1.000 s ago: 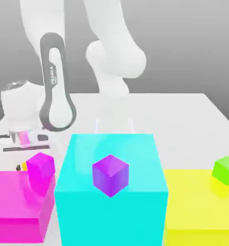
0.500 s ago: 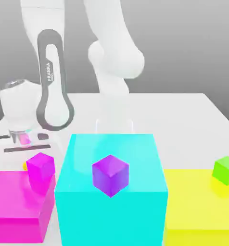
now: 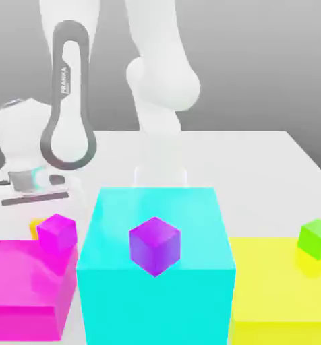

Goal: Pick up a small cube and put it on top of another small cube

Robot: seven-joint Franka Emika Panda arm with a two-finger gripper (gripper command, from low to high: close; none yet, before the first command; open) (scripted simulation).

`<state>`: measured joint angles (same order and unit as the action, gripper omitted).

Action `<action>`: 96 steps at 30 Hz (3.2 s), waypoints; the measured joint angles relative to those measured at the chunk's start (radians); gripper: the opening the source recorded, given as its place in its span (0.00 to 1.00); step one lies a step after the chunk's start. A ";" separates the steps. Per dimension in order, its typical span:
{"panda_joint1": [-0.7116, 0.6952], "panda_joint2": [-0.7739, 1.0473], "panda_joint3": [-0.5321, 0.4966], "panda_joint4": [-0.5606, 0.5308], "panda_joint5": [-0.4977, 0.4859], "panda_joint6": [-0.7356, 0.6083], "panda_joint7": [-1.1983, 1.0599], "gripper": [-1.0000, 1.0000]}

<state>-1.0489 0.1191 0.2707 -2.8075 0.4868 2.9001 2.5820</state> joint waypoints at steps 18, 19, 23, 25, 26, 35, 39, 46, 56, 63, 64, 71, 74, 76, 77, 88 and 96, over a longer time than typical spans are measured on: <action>-0.068 -0.122 -0.049 -0.041 -0.407 -0.051 0.292 0.00; -0.085 -0.114 -0.038 -0.018 -0.376 -0.081 0.266 0.00; -0.141 -0.123 0.034 0.041 -0.330 -0.142 0.149 0.00; -0.146 -0.137 0.081 0.064 -0.317 -0.159 0.084 0.00; -0.114 -0.144 0.098 0.075 -0.307 -0.168 0.050 0.00; 0.027 -0.236 0.143 0.151 -0.221 -0.205 -0.274 0.00; 0.121 -0.302 0.194 0.153 -0.220 -0.173 -0.404 0.00; 0.326 -0.420 0.257 0.153 -0.216 -0.113 -0.632 0.00; 0.580 -0.435 0.489 0.174 -0.322 -0.096 -0.764 0.00; 0.522 -0.237 0.670 0.224 -0.478 -0.223 -0.531 0.00; 0.524 -0.212 0.684 0.230 -0.495 -0.241 -0.499 0.00; 0.598 -0.114 0.740 0.271 -0.501 -0.360 -0.360 0.00; 0.601 -0.130 0.776 0.286 -0.438 -0.404 -0.348 0.00; 0.645 -0.162 0.796 0.296 -0.378 -0.433 -0.354 0.00; 0.664 -0.183 0.797 0.301 -0.345 -0.448 -0.359 0.00; 0.741 -0.285 0.818 0.301 -0.249 -0.487 -0.338 0.00; 0.690 -0.164 0.864 0.282 -0.395 -0.402 -0.231 0.00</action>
<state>-0.3585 -0.0447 1.1345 -2.5253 0.0921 2.4981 2.3513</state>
